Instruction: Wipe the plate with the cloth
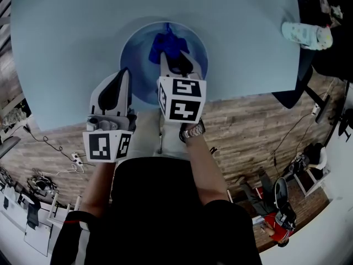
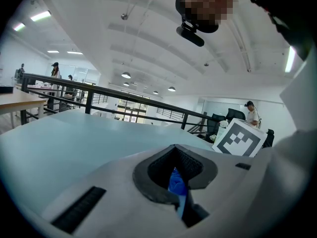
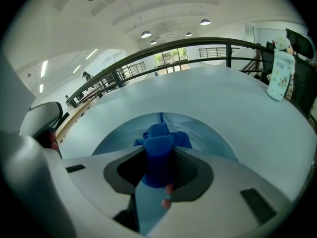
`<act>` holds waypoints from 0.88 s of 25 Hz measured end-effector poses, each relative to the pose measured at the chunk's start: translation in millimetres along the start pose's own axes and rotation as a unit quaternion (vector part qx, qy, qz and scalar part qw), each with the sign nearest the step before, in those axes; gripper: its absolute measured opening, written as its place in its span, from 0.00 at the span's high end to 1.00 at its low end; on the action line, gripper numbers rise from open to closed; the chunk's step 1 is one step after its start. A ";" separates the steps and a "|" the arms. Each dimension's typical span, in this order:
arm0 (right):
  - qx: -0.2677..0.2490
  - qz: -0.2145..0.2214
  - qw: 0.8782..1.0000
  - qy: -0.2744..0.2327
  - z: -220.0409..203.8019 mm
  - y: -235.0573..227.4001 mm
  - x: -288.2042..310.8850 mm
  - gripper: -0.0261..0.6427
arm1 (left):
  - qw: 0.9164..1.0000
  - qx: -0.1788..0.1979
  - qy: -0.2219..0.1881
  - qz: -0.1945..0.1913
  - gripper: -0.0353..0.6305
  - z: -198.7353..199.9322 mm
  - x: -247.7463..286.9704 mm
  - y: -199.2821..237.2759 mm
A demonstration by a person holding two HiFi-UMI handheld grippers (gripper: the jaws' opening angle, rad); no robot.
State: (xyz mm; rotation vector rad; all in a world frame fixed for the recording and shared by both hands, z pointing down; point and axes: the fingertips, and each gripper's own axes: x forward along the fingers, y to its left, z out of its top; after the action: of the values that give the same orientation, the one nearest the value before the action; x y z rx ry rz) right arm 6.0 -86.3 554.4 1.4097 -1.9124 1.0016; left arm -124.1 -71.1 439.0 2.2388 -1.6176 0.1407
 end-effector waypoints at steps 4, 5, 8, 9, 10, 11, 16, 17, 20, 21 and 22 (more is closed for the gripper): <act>0.003 -0.012 1.000 0.001 -1.1 -7.3 -2.2 0.78 | 1.000 0.002 0.002 -0.007 0.94 -0.7 0.6 -3.0; 0.003 -0.016 1.000 0.002 -1.9 -10.0 -2.6 0.78 | 1.000 0.003 0.003 -0.008 0.94 -1.5 1.2 -4.2; 0.008 -0.031 0.999 0.006 -3.4 -20.2 -5.0 0.78 | 1.000 0.005 0.005 -0.012 0.94 -2.8 3.1 -7.8; 0.010 -0.037 0.999 0.007 -3.6 -23.1 -6.2 0.78 | 1.000 0.006 0.004 -0.013 0.94 -2.3 3.4 -8.5; 0.012 -0.042 0.999 0.008 -3.8 -25.5 -7.5 0.78 | 1.000 0.006 0.004 -0.014 0.94 -1.6 3.4 -8.8; 0.014 -0.045 0.999 0.008 -3.9 -27.2 -8.7 0.78 | 1.000 0.007 0.004 -0.015 0.94 -0.9 3.2 -8.9; 0.022 -0.053 0.998 0.010 -4.6 -35.6 -12.5 0.78 | 1.000 0.009 0.004 -0.019 0.94 -0.6 4.6 -13.3; 0.022 -0.056 0.998 0.009 -4.3 -37.5 -13.3 0.78 | 1.000 0.009 0.004 -0.019 0.94 -0.7 5.1 -14.7; 0.028 -0.064 0.998 0.009 -4.5 -42.3 -17.9 0.78 | 1.000 0.009 0.004 -0.021 0.94 -1.2 4.9 -17.4; 0.031 -0.065 0.997 0.009 -4.5 -43.2 -19.5 0.78 | 1.000 0.010 0.004 -0.021 0.94 -1.3 4.5 -17.4; 0.033 -0.065 0.997 0.009 -4.3 -43.9 -21.2 0.78 | 1.000 0.010 0.004 -0.021 0.94 -1.1 3.9 -17.0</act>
State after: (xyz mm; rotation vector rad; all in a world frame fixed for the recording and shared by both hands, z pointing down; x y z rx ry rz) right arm 54.2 -78.7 550.7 1.5371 -1.7636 1.0197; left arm -106.7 -69.6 437.2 2.2825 -1.5713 0.1541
